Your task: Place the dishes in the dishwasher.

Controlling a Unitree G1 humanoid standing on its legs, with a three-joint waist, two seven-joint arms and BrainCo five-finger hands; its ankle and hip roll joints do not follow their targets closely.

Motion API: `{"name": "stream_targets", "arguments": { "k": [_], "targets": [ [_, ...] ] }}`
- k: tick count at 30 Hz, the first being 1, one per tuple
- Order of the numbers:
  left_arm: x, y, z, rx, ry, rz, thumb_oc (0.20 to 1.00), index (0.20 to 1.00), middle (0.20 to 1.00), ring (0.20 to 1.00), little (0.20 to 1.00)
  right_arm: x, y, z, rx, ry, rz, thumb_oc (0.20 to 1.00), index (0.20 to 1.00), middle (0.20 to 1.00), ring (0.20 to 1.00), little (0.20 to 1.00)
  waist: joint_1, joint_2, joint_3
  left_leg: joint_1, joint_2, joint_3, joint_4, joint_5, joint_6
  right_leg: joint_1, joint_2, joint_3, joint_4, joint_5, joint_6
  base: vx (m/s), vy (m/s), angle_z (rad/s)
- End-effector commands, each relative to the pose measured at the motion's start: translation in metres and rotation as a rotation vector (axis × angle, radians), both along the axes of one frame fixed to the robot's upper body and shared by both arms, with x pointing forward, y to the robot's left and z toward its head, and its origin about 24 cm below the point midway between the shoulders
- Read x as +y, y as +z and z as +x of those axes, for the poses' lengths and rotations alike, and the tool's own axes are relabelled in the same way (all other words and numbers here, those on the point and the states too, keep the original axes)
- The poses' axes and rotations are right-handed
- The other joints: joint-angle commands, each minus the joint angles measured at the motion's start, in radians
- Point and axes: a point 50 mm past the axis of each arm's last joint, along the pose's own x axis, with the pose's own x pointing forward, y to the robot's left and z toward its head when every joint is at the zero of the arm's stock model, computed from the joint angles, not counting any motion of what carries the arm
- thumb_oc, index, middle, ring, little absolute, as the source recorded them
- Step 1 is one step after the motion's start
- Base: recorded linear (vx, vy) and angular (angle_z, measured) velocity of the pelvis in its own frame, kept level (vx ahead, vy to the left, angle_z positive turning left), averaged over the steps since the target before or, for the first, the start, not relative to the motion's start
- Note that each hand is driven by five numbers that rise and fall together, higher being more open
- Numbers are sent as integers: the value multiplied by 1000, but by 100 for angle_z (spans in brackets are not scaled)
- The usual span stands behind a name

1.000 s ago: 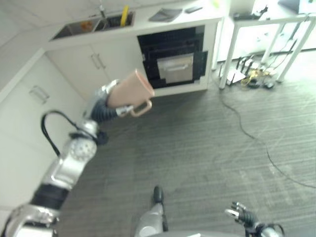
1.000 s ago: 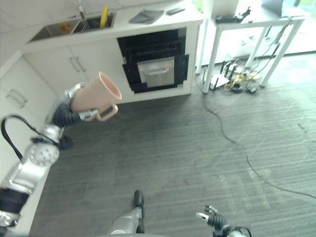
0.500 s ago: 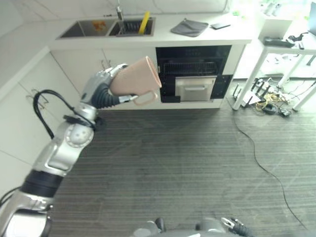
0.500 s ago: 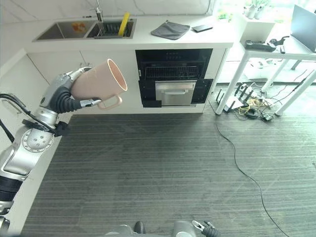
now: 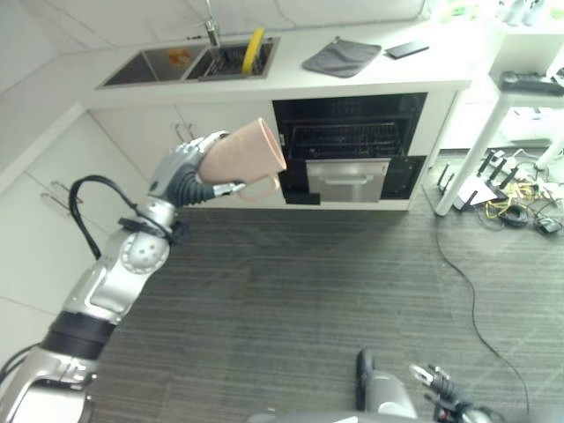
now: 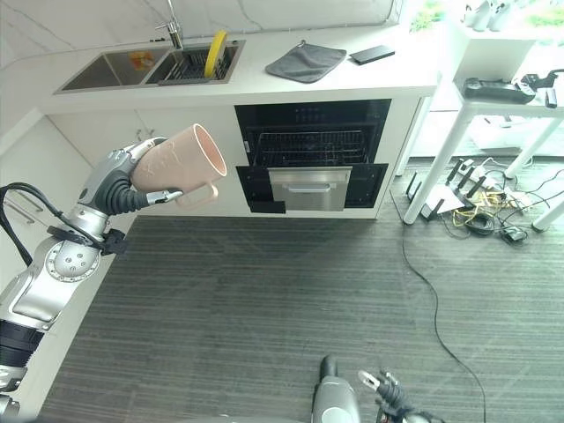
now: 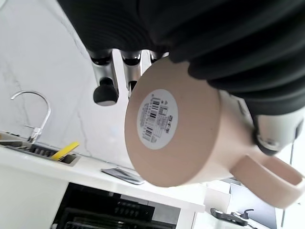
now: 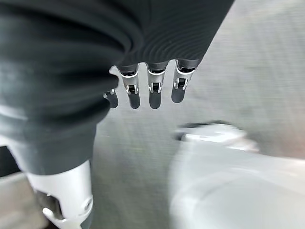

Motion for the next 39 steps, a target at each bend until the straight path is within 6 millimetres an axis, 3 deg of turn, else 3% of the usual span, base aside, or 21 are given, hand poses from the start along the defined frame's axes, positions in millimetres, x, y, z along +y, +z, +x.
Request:
{"name": "stream_targets", "arguments": {
  "k": [1, 3, 5, 7, 11, 14, 16, 20, 23, 26, 27, 29, 30, 32, 33, 36, 38, 39],
  "targets": [
    [10, 51, -6, -201, 13, -46, 200, 200, 200, 200, 200, -1, -6, -23, 36, -44, 17, 1000, 1000, 1000, 1000, 1000, -38, -49, -32, -180, -125, 67, 281, -92, 78, 124, -1, -69, -23, -83, 95, 124, -195, 3],
    [13, 55, -7, -206, 8, -56, 200, 200, 200, 200, 200, -6, -4, -24, 25, -30, -2, 1000, 1000, 1000, 1000, 1000, -39, -49, -31, -227, -108, 86, 372, -72, 74, 134, 10, -89, -26, -98, 72, 105, -158, 21],
    [13, 59, -6, -211, -5, -67, 200, 200, 200, 200, 200, -11, -3, -27, 15, -64, -3, 1000, 1000, 1000, 1000, 1000, -43, -47, -25, -268, -75, 99, 377, -36, 71, 152, 26, -108, -36, -107, 51, 89, -77, 7],
    [13, 59, -5, -221, -7, -72, 200, 200, 200, 200, 200, -15, -2, -28, 24, -75, -19, 1000, 1000, 1000, 1000, 1000, -38, -35, -21, -254, -88, 92, 248, -30, 74, 175, 46, -97, -54, -115, 51, 145, 57, 23],
    [6, 52, -5, -236, -11, -89, 200, 200, 200, 200, 200, -17, -2, -25, 28, -64, -24, 1000, 1000, 1000, 1000, 1000, -36, -11, -12, -223, 17, 76, -71, 134, 12, 233, 70, -56, -109, -135, 65, 227, 193, 2],
    [1, 48, -7, -243, -17, -94, 200, 200, 200, 200, 200, -14, -3, -29, 45, -47, -31, 1000, 1000, 1000, 1000, 1000, -34, -2, -11, -223, 64, 75, -148, 188, -10, 255, 59, -54, -111, -148, 73, 211, 224, -22],
    [-2, 44, -7, -240, -29, -91, 200, 200, 200, 200, 200, -11, -5, -31, 56, -63, -31, 1000, 1000, 1000, 1000, 1000, -43, 2, -19, -190, 77, 108, -164, 159, -9, 249, 37, -76, -80, -164, 80, 237, 346, -49],
    [-7, 42, -8, -233, -47, -74, 200, 200, 200, 200, 200, -7, -8, -39, 79, -110, -10, 1000, 1000, 1000, 1000, 1000, -44, 8, -20, -165, 37, 84, -147, 108, 4, 224, 10, -82, 25, -202, 90, 179, 280, -19],
    [-14, 38, -5, -221, -68, -57, 200, 200, 200, 200, 200, 0, -12, -46, 101, -146, 3, 1000, 1000, 1000, 1000, 1000, -45, 13, -17, -156, -9, 69, -123, 60, 37, 179, 5, -72, 190, -228, 107, 171, 272, 5],
    [-18, 33, -2, -201, -86, -39, 200, 200, 200, 200, 200, 12, -17, -53, 116, -177, 41, 1000, 1000, 1000, 1000, 1000, -46, 12, -8, -131, -81, 57, -129, 17, 99, 43, -11, -56, 497, -127, 185, 216, 306, 21],
    [-16, 32, -1, -192, -73, -38, 200, 200, 200, 200, 200, 15, -18, -53, 124, -169, 44, 1000, 1000, 1000, 1000, 1000, -37, 9, -11, -116, -100, 67, -136, 4, 109, 8, -40, -76, 515, -85, 200, 235, 148, 3],
    [-15, 33, -1, -190, -65, -36, 200, 200, 200, 200, 200, 15, -19, -54, 122, -179, 50, 1000, 1000, 1000, 1000, 1000, -38, -3, -13, -100, -127, 66, -140, -20, 114, -4, -42, -81, 410, -60, 200, 249, -2, -36],
    [-15, 35, -1, -196, -64, -31, 200, 200, 200, 200, 200, 14, -19, -54, 115, -184, 46, 1000, 1000, 1000, 1000, 1000, -46, -15, -13, -82, -149, 61, -142, -44, 115, -4, -52, -80, 269, -41, 192, 300, -94, -55],
    [-14, 38, 0, -206, -56, -26, 200, 200, 200, 200, 200, 13, -18, -50, 98, -191, 46, 1000, 1000, 1000, 1000, 1000, -60, -22, -5, -46, -161, 58, -153, -78, 120, -5, -88, -77, 104, 7, 197, 263, -123, -29],
    [-14, 38, 0, -208, -55, -26, 200, 200, 200, 200, 200, 13, -18, -49, 95, -195, 47, 1000, 1000, 1000, 1000, 1000, -61, -22, -3, -40, -161, 58, -155, -82, 121, -2, -90, -76, 85, 15, 199, 222, -127, 7],
    [-9, 45, 0, -212, -65, -32, 200, 200, 200, 200, 200, 12, -17, -44, 85, -217, 54, 1000, 1000, 1000, 1000, 1000, -77, -23, -1, 10, -166, 40, -159, -133, 123, -7, -156, 3, -72, 135, 232, 380, -248, 15],
    [-6, 45, -1, -211, -73, -30, 200, 200, 200, 200, 200, 14, -17, -43, 88, -208, 53, 1000, 1000, 1000, 1000, 1000, -77, -22, -4, 14, -162, 42, -142, -145, 121, -3, -161, 5, -70, 136, 236, 367, -300, 47],
    [-2, 46, -2, -205, -70, -30, 200, 200, 200, 200, 200, 14, -17, -41, 96, -184, 57, 1000, 1000, 1000, 1000, 1000, -65, -26, -18, 12, -151, 61, -89, -171, 119, 17, -157, -50, -44, 80, 235, 496, -457, 66]
  ]
}}
